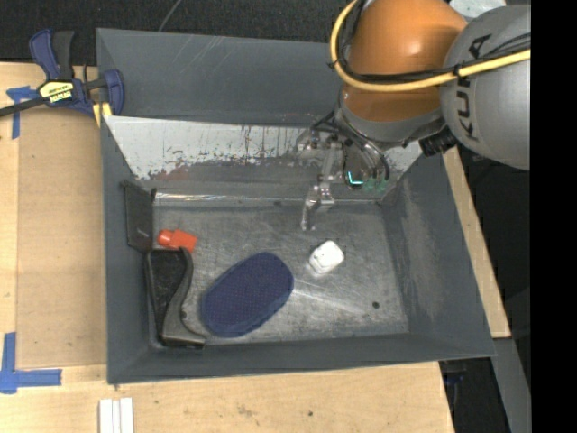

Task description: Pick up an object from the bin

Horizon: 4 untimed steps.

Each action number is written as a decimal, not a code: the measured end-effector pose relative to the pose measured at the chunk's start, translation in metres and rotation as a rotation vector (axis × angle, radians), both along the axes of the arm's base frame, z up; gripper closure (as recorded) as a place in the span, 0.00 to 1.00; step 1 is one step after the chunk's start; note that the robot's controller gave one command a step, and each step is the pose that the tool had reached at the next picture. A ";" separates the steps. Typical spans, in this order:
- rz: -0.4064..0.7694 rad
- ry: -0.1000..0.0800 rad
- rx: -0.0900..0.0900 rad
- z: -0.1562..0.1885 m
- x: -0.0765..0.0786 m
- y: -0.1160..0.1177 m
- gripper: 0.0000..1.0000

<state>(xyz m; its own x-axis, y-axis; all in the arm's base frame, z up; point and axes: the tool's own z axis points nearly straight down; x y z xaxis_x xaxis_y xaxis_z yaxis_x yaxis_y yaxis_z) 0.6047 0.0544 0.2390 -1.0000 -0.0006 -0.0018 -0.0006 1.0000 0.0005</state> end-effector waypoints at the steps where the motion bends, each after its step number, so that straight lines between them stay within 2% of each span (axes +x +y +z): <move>1: -0.008 0.007 0.000 -0.119 -0.013 0.031 0.00; 2: 0.069 -0.017 0.005 -0.153 -0.033 0.021 0.00; 3: 0.070 0.007 0.003 -0.155 -0.038 0.020 1.00; 4: 0.091 -0.009 0.000 0.004 -0.047 0.013 1.00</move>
Offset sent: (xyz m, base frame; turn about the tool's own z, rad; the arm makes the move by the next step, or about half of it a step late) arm -0.0113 0.0301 -0.1147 0.0109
